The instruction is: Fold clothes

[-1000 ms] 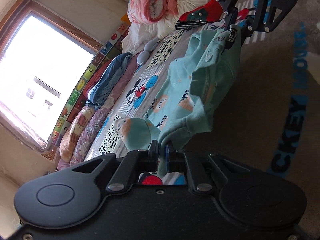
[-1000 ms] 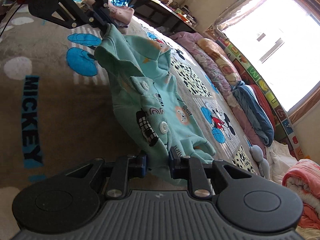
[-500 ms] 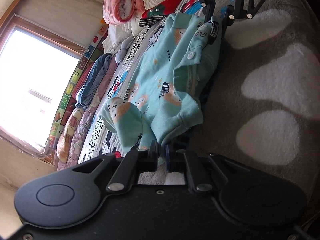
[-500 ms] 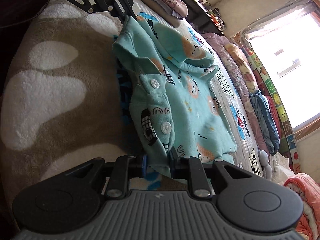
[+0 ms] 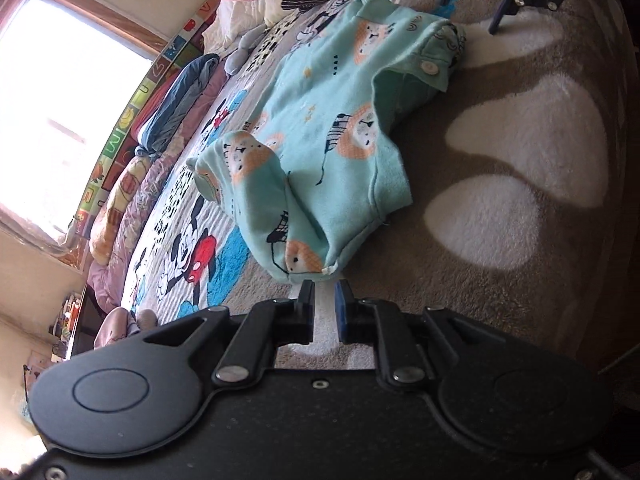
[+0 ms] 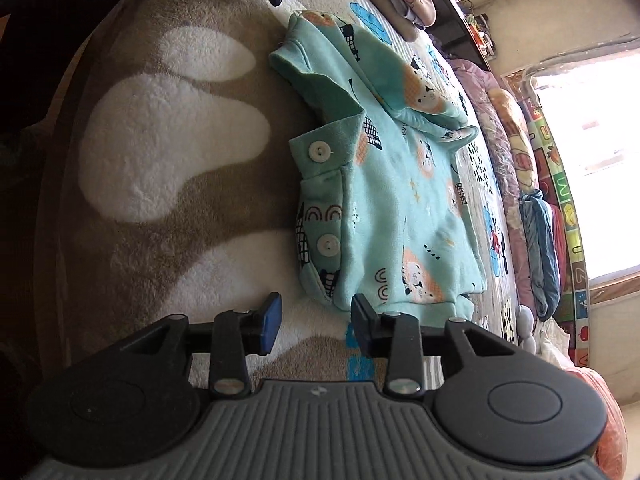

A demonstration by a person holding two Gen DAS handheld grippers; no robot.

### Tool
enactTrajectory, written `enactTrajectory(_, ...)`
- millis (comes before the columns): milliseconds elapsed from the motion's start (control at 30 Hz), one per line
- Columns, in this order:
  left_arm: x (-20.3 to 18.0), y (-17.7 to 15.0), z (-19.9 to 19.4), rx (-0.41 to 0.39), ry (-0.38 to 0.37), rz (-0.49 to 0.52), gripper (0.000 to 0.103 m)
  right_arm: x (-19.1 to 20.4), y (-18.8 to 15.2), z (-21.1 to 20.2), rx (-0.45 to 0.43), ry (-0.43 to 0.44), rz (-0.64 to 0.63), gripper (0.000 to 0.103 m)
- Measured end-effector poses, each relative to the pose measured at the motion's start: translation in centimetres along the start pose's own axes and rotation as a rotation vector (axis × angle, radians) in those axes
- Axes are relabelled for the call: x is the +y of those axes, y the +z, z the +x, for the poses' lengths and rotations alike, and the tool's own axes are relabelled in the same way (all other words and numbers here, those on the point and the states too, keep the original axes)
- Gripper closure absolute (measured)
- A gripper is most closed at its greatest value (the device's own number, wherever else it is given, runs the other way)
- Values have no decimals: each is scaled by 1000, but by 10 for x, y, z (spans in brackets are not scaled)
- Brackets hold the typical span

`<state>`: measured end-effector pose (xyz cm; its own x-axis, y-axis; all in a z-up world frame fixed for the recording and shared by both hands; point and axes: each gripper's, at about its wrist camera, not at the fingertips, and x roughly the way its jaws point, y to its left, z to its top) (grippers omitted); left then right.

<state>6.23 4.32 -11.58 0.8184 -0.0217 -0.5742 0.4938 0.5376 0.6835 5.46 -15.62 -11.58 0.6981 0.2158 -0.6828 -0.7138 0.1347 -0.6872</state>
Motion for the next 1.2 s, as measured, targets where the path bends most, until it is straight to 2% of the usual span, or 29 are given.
enactTrajectory(100, 18, 12, -12, -30, -21, -132, 76, -15, -2, -12, -5, 1, 72, 61)
enactTrajectory(167, 28, 25, -21, -71, -46, -228, 66, -37, -4, -21, -36, -21, 202, 61)
enactTrajectory(200, 32, 32, -25, -95, -64, -279, 57, -54, -6, -28, -68, -40, 317, 61)
enactTrajectory(233, 35, 37, -27, -118, -83, -328, 54, -71, -8, -34, -101, -57, 438, 60)
enactTrajectory(267, 37, 43, -28, -136, -103, -379, 54, -88, -15, -39, -148, -61, 589, 58)
enactTrajectory(367, 36, 57, -23, -163, -159, -528, 50, -129, -52, -49, -348, 6, 1139, 48)
enactTrajectory(467, 21, 55, -12, -133, -181, -606, 50, -126, -89, -36, -448, 86, 1546, 46)
enactTrajectory(533, 6, 51, -6, -108, -192, -614, 50, -103, -104, -20, -464, 157, 1725, 46)
enactTrajectory(600, -11, 49, -2, -87, -189, -591, 50, -75, -111, -5, -432, 194, 1804, 46)
enactTrajectory(700, -31, 50, 0, -79, -134, -493, 50, -33, -110, 13, -380, 213, 1834, 46)
enactTrajectory(800, -28, 50, 4, -116, -109, -554, 51, -10, -111, 22, -355, 219, 1848, 49)
enactTrajectory(867, -25, 53, 6, -133, -106, -557, 55, -9, -112, 22, -384, 206, 1873, 48)
enactTrajectory(900, -27, 58, 4, -138, -99, -508, 67, -11, -113, 22, -407, 199, 1888, 48)
enactTrajectory(933, -28, 62, 2, -146, -115, -471, 74, -12, -113, 23, -423, 192, 1897, 48)
enactTrajectory(1000, -31, 67, -4, -170, -205, -427, 74, -14, -110, 29, -418, 176, 1882, 48)
enactTrajectory(1033, -35, 69, -4, -175, -226, -397, 74, -15, -108, 32, -416, 167, 1875, 48)
enactTrajectory(1200, -67, 84, 18, -153, -155, -213, 73, -23, -99, 41, -402, 115, 1815, 49)
